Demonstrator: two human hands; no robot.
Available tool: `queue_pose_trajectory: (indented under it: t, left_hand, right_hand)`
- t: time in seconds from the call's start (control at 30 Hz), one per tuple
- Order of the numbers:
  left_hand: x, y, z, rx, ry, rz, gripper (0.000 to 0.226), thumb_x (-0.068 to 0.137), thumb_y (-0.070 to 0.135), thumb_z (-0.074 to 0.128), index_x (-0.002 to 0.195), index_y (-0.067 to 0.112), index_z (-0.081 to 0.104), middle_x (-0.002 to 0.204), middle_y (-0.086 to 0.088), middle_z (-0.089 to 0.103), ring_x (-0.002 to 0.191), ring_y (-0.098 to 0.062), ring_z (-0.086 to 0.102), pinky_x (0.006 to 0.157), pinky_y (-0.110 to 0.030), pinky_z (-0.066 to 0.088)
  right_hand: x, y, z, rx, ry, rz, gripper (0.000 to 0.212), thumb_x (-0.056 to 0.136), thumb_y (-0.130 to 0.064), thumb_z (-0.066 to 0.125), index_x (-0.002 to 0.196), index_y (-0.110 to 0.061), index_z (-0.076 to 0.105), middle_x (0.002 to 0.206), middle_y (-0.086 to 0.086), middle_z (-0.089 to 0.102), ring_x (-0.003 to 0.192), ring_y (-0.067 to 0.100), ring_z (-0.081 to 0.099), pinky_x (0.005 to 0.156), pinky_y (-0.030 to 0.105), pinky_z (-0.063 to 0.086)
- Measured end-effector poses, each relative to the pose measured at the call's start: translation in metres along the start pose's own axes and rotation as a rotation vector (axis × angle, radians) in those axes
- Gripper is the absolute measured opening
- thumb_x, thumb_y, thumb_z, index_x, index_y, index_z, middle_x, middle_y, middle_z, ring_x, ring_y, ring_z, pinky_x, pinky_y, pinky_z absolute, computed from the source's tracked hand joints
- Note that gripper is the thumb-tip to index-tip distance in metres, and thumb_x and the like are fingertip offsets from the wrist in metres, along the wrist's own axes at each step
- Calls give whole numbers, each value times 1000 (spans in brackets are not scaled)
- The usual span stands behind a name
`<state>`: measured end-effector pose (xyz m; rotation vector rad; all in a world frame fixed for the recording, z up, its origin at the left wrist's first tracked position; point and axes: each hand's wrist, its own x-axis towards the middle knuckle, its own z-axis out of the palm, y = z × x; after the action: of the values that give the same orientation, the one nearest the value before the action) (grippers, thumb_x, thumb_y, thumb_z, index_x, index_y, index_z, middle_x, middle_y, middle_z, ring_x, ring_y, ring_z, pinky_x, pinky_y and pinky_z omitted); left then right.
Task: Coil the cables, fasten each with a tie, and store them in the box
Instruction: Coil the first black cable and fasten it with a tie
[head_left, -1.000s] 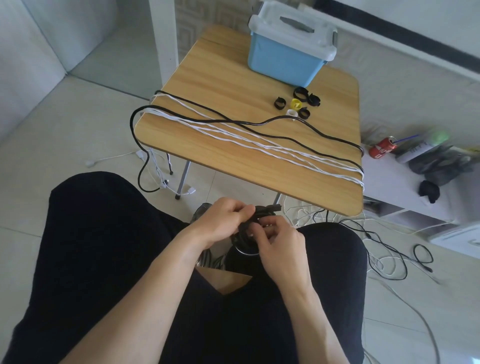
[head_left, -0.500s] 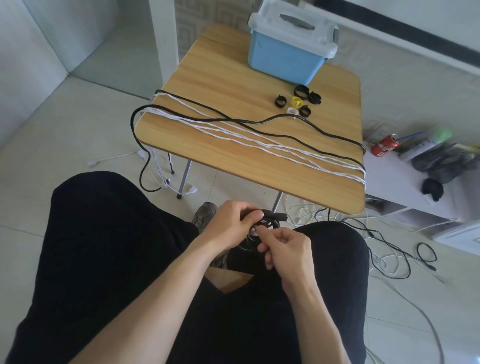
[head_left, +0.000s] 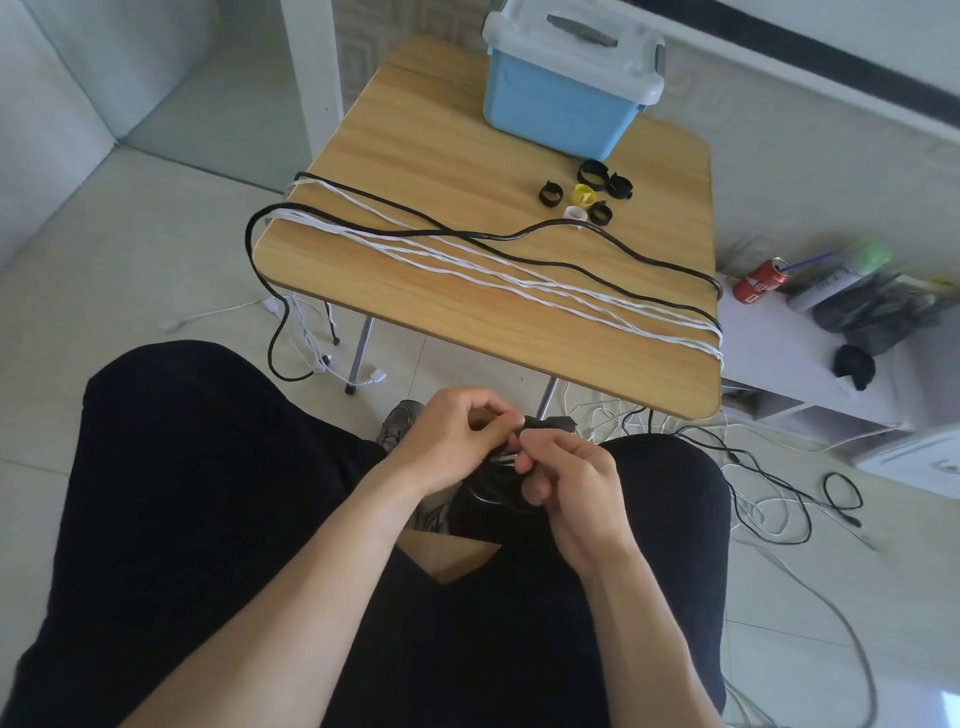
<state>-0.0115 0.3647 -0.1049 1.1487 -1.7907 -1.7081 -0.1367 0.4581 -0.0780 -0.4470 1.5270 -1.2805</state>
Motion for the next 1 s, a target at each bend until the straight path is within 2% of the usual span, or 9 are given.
queue_pose_trajectory:
  t: [0.07,0.17,0.27,0.4,0.5,0.63,0.73,0.8,1.0]
  left_hand:
    - [0,1,-4,32,-67,0,15,100,20,61,106,16,75,89,4,77,87,-9,71,81,-22,55]
    - [-2,2,-11,62,-170,-34,23,101,20,58,119,22,73,102,9,76,95,-1,69,88,-17,52]
    - [-2,3,-14,104,-215,11,25,100,21,60,123,25,70,108,11,75,99,2,68,91,-19,53]
    - [-3,3,-16,65,-232,35,30,96,19,67,126,21,68,111,6,75,101,-1,69,94,-25,54]
    - [-5,0,-16,-4,-252,4,35,94,18,69,129,19,67,111,3,75,104,-6,70,98,-33,55]
    - [-6,4,-11,14,-336,-9,32,93,18,70,125,19,69,113,3,74,107,-6,69,102,-35,52]
    - [-7,8,-1,-25,-354,-31,32,91,22,73,121,13,69,112,0,75,106,-9,69,104,-36,51]
    - [-7,7,4,-22,-332,-24,30,90,25,75,116,12,68,109,-1,75,103,-12,70,102,-40,52]
    - [-8,2,21,-13,-231,-12,17,88,21,75,100,10,70,91,-3,76,87,-17,73,89,-42,58]
  right_hand:
    - [2,1,0,85,20,39,23,94,0,60,76,-2,74,64,10,56,49,13,40,49,22,35]
    - [4,-1,-2,144,23,68,22,96,0,58,78,1,72,63,9,54,48,12,38,50,24,32]
    - [4,-2,-4,138,10,79,21,97,-1,56,81,4,69,60,7,52,46,11,35,52,27,27]
    - [2,-8,-8,71,-13,67,22,97,-2,56,80,3,68,60,7,52,46,12,33,52,28,26]
    - [-1,-18,-14,-134,-56,64,26,99,-6,54,81,0,71,64,11,59,48,16,38,53,27,33]
    - [-4,-27,-16,-411,-34,41,28,100,-11,56,80,-4,74,66,11,68,48,15,42,57,29,39]
    - [-2,-29,-15,-443,58,22,25,95,-13,62,77,-7,78,62,15,66,46,14,43,57,30,40]
    - [0,-30,-16,-406,78,47,23,95,-11,63,78,-3,77,58,10,65,43,13,41,53,27,39]
    - [1,-33,-21,-370,57,129,24,94,-11,65,77,4,74,45,1,35,43,14,26,44,24,25]
